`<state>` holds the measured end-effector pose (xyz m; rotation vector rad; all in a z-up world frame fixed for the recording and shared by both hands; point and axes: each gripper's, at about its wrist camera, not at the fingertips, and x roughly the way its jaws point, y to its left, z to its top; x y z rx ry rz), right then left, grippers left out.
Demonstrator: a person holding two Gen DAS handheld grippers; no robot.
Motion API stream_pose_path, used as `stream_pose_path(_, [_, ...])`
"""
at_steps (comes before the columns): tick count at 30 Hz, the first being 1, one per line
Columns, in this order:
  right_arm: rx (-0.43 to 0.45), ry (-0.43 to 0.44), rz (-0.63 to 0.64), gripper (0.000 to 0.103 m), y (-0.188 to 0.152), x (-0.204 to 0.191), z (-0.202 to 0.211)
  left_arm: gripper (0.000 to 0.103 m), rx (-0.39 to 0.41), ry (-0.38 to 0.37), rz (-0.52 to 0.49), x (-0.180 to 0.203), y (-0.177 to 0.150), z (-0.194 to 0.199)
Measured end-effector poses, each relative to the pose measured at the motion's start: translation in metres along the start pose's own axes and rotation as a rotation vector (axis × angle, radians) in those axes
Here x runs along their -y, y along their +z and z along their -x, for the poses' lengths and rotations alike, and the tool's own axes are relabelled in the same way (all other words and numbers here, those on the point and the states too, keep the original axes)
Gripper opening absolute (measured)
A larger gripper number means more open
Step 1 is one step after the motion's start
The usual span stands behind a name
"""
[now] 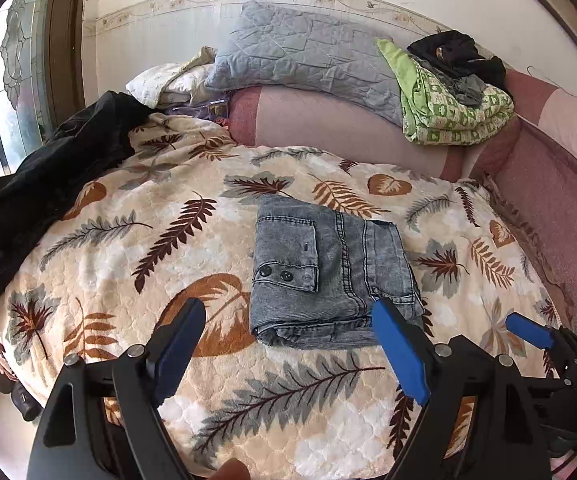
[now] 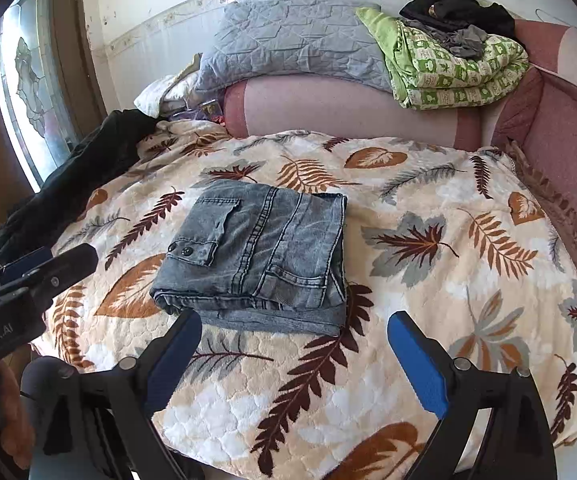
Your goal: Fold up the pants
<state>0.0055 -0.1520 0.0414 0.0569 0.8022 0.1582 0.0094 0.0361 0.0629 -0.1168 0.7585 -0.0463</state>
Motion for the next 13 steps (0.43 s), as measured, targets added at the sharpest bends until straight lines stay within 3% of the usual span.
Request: stream_pose_path(13, [-0.032, -0.005, 0.011, 0.096, -0.0054, -0.0023, -0.0099, 0.086, -0.029, 0.016, -0.02, 0.0047, -0.0032, -0.009])
